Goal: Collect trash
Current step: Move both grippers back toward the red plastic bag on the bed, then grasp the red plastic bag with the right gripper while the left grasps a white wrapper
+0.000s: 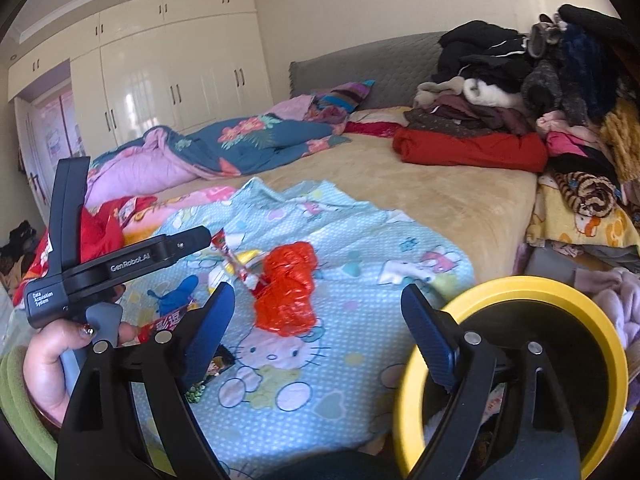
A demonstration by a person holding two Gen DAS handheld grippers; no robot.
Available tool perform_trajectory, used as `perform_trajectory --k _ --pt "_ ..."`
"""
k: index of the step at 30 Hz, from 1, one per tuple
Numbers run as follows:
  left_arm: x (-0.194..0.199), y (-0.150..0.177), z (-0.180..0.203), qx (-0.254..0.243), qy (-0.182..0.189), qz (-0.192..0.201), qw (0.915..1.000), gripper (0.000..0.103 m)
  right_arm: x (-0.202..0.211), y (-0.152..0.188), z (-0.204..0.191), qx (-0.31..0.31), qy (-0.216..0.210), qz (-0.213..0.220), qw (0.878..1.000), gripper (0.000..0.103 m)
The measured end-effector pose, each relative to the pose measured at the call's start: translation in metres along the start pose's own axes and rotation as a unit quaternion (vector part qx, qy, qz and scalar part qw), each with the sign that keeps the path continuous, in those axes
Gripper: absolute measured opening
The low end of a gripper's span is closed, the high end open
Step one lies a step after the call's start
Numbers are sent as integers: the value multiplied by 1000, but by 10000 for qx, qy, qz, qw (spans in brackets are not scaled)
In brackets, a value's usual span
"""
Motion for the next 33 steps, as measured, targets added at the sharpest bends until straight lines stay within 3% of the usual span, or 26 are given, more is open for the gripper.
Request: perform_trajectory --k 4,10,20,29,32,33 --pt "1 1 -19 26 -129 -64 9999 92 -13 3 -19 135 -86 -107 9998 83" --pt "0 2 -42 87 -253 -202 9994 79 -30 8 -38 269 -161 -239 9992 84" --pt "-28 15 -74 13 -568 -959 9938 50 -80 23 -47 226 -112 -765 9967 85" --pt "-60 22 -81 -251 -612 -1515 9862 45 -121 35 -56 59 -40 -1250 9921 84" --pt "-68 24 -84 -194 -578 -1601 9852 43 -134 44 -59 107 -29 -1462 9892 73" --pt "-70 25 -85 -194 -579 -1626 9848 43 -139 50 -61 103 -110 -1607 9869 59"
Point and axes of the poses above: each gripper's, at about its wrist camera, not at the fingertips, and x roughly against the way its jaws point, z to its right, y to its underside, the point moved 10 cm from there along -x, roughly the way its jaws point, and after that the axes turned 15 degrees about y, right-handed, at the moved point
